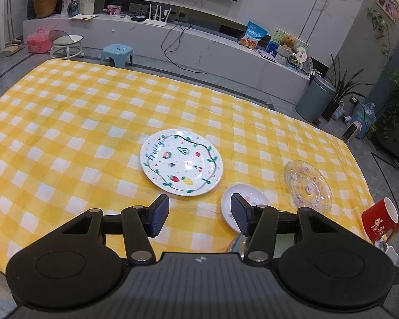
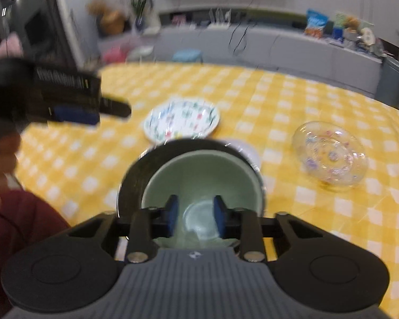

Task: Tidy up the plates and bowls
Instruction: 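Open both grippers and lift them away from the green bowl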

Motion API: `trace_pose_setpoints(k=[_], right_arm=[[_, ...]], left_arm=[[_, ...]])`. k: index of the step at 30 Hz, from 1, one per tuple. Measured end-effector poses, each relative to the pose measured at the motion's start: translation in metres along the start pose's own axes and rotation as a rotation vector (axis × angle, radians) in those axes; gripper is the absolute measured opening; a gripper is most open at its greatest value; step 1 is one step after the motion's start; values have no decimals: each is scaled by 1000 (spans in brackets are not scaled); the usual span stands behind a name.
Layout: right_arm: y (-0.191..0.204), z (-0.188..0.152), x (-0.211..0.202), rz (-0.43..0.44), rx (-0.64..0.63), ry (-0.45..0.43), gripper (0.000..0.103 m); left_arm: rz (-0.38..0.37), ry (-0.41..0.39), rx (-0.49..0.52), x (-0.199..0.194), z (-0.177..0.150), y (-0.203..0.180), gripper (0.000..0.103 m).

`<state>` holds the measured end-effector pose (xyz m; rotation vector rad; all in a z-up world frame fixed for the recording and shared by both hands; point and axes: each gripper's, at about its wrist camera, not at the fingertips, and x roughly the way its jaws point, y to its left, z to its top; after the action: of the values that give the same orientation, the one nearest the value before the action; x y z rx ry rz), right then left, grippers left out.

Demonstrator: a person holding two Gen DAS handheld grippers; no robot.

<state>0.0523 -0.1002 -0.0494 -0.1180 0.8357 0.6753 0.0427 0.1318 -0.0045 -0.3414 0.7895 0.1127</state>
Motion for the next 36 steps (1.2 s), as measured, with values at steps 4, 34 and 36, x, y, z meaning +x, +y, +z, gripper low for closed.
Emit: trace_pose_setpoints(k=[4, 34, 36], right_arm=[[8, 8, 15, 44, -27, 57, 20], [13, 17, 40, 37, -84, 111, 11], [15, 17, 41, 27, -110, 119, 11]], left_arm=[[16, -5, -34, -1, 3, 12, 62], [37, 26, -31, 7, 2, 14, 62], [36, 27, -28, 7, 2, 14, 62]])
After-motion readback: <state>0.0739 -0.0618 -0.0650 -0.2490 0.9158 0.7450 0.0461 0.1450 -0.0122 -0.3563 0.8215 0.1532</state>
